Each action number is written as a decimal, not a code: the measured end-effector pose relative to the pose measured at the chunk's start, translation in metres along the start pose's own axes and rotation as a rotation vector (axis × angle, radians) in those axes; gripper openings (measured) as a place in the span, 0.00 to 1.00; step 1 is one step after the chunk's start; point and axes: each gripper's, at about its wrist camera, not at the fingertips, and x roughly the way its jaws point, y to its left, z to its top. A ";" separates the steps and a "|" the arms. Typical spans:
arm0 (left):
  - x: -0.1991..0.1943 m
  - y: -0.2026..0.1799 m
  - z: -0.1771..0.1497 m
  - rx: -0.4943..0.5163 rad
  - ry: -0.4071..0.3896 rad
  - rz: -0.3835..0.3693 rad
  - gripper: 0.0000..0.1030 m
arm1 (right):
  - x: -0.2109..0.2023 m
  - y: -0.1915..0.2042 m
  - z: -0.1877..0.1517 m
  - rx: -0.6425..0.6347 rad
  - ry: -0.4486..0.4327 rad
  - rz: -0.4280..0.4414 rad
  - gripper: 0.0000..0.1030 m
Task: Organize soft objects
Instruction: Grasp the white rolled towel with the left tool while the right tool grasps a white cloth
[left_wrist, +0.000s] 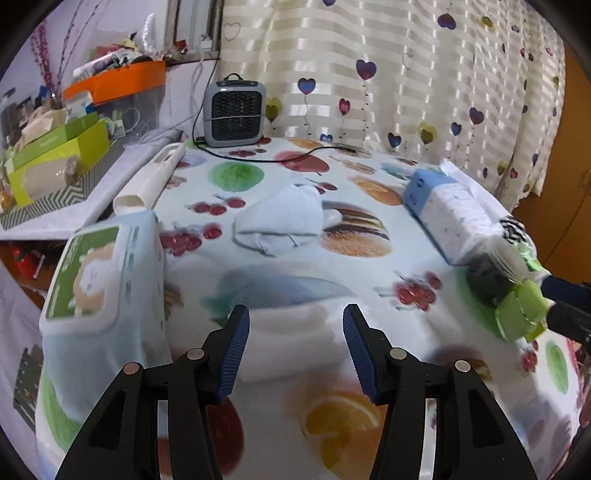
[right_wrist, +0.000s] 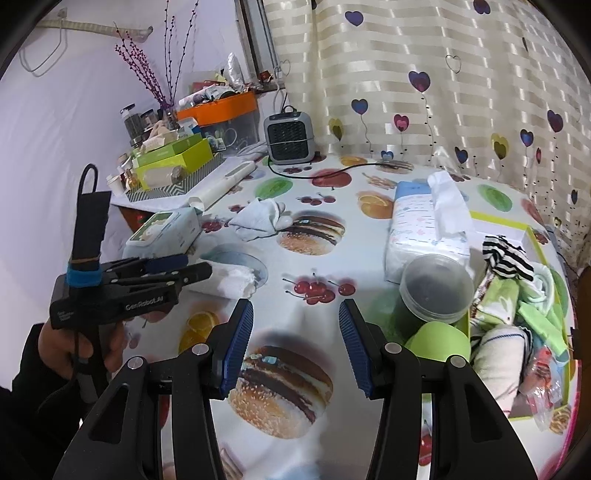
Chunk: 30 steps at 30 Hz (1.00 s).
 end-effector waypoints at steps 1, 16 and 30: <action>0.005 0.002 0.004 0.002 -0.002 -0.010 0.51 | 0.001 -0.001 0.001 0.001 0.001 0.002 0.48; 0.011 -0.012 -0.010 0.140 0.097 -0.125 0.55 | 0.023 0.003 0.012 -0.003 0.017 0.022 0.48; 0.030 -0.021 -0.017 0.235 0.066 0.054 0.33 | 0.030 0.006 0.025 -0.005 0.020 0.002 0.48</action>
